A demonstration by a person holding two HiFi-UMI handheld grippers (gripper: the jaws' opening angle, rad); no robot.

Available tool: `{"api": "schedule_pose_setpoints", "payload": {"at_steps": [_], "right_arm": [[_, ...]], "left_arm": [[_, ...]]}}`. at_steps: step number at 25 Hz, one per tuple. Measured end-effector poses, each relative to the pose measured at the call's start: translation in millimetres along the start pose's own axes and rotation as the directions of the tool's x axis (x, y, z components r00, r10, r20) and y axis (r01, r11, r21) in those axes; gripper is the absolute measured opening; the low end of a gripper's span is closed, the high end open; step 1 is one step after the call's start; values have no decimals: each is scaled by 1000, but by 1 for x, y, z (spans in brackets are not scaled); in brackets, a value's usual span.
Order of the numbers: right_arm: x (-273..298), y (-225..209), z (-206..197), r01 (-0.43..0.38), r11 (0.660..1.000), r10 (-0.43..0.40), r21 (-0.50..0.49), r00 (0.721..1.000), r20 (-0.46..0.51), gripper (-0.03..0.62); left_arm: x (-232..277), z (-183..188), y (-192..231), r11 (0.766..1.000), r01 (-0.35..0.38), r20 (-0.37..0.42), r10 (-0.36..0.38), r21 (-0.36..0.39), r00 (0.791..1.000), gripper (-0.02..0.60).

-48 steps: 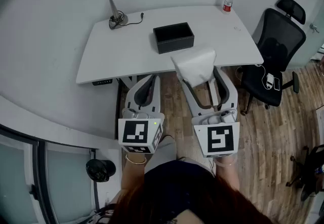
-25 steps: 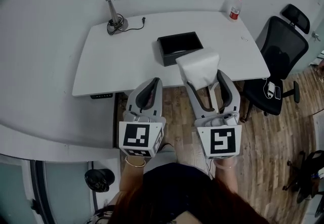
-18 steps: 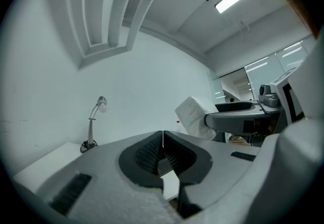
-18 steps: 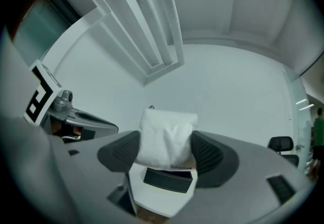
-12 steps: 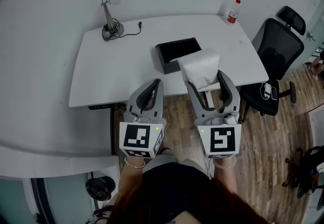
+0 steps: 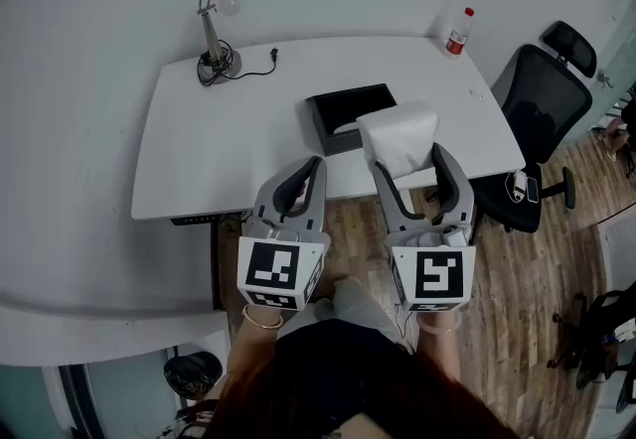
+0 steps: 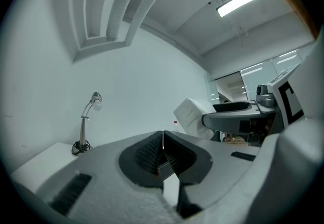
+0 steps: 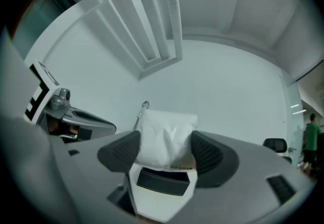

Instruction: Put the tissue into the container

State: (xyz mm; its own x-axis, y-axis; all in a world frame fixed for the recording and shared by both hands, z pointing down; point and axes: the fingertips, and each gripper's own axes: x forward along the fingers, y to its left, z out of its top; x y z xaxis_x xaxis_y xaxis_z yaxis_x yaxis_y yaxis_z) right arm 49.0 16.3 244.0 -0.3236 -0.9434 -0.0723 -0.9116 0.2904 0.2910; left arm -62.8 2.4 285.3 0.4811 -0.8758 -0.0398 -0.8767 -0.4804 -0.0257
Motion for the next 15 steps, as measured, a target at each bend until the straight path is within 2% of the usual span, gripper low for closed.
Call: {"api": "schedule_pose_setpoints", "payload": {"at_steps": [15], "right_arm": [[43,-11,-10,-24,1000,24,-2,1000,-16,336]], "left_arm": [[41,1,16,1000,12,-6,-12,15,1000,28]]}}
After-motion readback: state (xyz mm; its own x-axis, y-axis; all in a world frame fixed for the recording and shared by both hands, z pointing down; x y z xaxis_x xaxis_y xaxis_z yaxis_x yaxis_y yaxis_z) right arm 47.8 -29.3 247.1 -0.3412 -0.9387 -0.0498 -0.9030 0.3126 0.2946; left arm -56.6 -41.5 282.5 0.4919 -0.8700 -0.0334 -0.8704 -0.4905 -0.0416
